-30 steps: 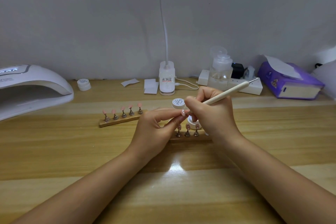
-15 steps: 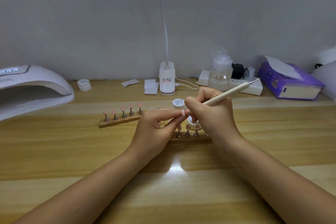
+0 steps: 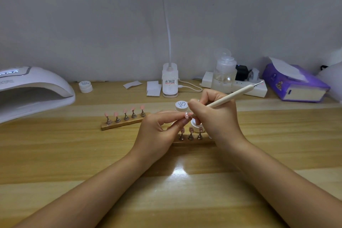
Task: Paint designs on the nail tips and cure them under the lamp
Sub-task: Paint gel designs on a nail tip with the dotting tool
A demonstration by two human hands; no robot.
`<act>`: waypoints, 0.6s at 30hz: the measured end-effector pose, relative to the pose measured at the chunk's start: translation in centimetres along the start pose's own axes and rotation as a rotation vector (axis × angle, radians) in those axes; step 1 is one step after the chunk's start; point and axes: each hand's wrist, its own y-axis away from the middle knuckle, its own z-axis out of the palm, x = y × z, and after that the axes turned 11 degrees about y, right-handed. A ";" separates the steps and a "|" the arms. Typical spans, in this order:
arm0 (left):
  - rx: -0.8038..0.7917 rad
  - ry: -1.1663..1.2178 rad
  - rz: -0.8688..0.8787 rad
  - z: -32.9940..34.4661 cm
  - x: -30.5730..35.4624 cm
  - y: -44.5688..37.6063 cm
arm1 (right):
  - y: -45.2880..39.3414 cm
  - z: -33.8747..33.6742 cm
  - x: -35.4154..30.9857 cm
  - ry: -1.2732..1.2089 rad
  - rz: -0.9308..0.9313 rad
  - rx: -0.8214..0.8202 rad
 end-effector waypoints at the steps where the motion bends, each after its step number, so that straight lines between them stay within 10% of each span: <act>1: -0.001 0.000 0.000 0.0 0.0 0.0 | 0.0 0.0 0.0 0.002 0.001 0.001; 18: -0.008 -0.019 0.011 0.0 0.2 0.0 | 0.1 0.0 0.2 0.002 0.024 0.011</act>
